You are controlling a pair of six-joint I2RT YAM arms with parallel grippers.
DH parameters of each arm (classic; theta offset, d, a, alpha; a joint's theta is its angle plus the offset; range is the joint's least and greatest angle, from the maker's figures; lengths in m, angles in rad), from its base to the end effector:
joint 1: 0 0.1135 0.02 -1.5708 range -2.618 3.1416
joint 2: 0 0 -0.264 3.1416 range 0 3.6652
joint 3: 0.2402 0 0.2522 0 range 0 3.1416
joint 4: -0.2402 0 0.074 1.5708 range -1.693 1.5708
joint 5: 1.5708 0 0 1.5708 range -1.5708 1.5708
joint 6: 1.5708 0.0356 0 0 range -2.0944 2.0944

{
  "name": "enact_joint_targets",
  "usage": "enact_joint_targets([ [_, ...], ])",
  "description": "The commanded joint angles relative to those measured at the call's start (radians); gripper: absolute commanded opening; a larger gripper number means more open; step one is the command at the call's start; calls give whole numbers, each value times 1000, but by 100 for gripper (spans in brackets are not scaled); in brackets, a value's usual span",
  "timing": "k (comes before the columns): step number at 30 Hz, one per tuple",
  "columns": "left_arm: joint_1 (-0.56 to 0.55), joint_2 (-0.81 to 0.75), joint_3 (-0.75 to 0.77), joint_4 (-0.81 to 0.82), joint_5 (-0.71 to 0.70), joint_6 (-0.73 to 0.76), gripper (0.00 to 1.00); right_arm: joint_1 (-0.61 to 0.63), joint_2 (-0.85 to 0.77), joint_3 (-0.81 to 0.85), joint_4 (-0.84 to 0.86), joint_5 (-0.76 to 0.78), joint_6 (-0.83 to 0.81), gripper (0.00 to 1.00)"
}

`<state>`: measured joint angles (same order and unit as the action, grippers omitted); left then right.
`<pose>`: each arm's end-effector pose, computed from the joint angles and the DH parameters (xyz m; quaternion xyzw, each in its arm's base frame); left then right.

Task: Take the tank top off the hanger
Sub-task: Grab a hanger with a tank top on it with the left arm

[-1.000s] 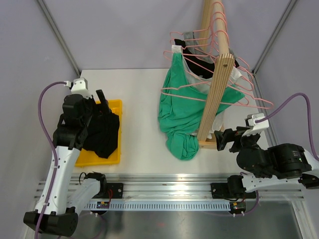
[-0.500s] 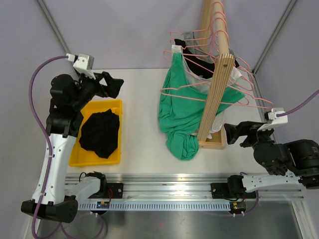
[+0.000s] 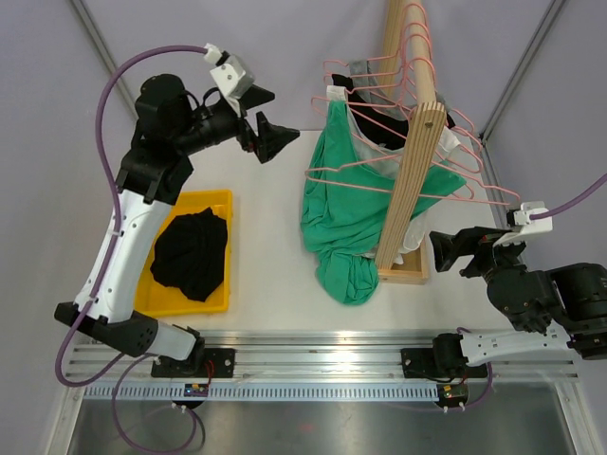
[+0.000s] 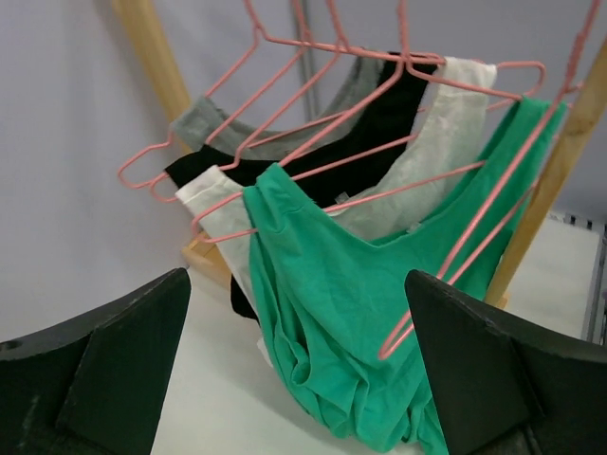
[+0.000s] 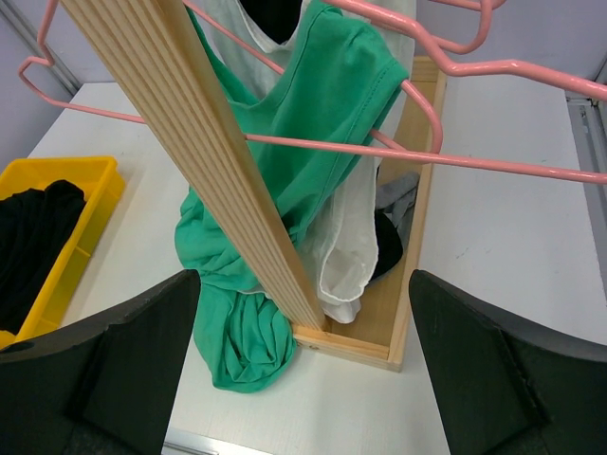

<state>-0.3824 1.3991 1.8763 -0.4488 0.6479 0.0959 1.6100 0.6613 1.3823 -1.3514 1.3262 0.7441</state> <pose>0.2400 -0.1197 0.5423 0.3783 0.5879 -0.3166 0.6411 0.0336 0.0241 0.4337 -0.0416 0.7547 0.1192 0.6438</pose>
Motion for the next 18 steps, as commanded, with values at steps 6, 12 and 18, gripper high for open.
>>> enact_joint_targets([
  [6,-65,144,223,-31,235,149,99,7,26,34,-95,10,38,99],
  [12,-82,251,303,2,344,189,99,7,41,23,-120,-10,84,99],
  [18,-84,377,428,31,452,182,99,7,72,27,-138,-15,110,99],
])
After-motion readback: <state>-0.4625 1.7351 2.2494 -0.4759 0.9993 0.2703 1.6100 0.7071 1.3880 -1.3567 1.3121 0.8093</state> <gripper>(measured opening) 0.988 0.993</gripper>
